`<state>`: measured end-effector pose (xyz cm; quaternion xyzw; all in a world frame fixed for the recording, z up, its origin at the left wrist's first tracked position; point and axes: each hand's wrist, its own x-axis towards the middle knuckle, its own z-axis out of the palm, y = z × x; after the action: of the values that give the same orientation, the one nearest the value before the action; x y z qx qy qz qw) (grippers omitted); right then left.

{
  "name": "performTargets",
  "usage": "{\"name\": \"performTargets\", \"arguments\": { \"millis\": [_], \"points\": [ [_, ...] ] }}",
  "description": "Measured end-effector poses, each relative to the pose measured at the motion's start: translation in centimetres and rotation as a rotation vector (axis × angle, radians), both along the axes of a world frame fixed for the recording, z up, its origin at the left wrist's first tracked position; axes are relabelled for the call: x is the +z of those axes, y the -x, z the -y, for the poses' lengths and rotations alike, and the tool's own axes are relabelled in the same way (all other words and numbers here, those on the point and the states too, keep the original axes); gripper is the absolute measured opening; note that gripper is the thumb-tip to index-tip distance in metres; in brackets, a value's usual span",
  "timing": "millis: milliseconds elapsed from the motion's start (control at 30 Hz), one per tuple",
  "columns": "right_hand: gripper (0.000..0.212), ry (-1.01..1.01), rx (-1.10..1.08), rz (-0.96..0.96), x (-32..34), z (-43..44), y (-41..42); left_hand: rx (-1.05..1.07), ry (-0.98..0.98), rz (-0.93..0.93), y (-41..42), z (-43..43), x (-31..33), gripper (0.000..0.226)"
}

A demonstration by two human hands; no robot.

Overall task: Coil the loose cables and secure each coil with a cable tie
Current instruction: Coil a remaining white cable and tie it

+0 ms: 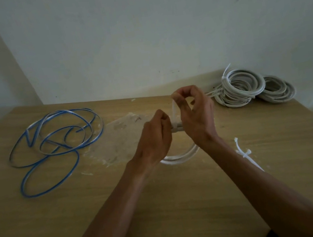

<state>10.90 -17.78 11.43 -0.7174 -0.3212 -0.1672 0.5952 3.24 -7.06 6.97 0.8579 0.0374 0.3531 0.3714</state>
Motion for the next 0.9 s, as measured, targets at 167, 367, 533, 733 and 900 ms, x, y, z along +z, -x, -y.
{"name": "performTargets", "arguments": {
  "millis": [167, 367, 533, 733, 900],
  "points": [
    [0.012, -0.013, 0.138, -0.153, 0.4, 0.0, -0.2, 0.013, 0.228, -0.048, 0.1, -1.0, -0.6, 0.029],
    [0.014, 0.258, 0.435, 0.004, -0.2, -0.5, 1.3, 0.078, 0.258, -0.063, -0.2, -2.9, -1.5, 0.046],
    [0.028, 0.437, 0.534, 0.246, -0.2, 0.4, 0.5, 0.119, 0.404, -0.129, -0.2, -3.8, -1.9, 0.03],
    [0.014, 0.331, 0.295, 0.501, -1.5, -0.7, 0.9, 0.104, 0.448, -0.117, -0.1, -3.3, -1.4, 0.031],
    [0.012, 0.343, 0.227, 0.509, -2.5, -0.5, 1.0, 0.108, 0.543, -0.124, -0.6, -3.7, -1.3, 0.033]
  ]
}}
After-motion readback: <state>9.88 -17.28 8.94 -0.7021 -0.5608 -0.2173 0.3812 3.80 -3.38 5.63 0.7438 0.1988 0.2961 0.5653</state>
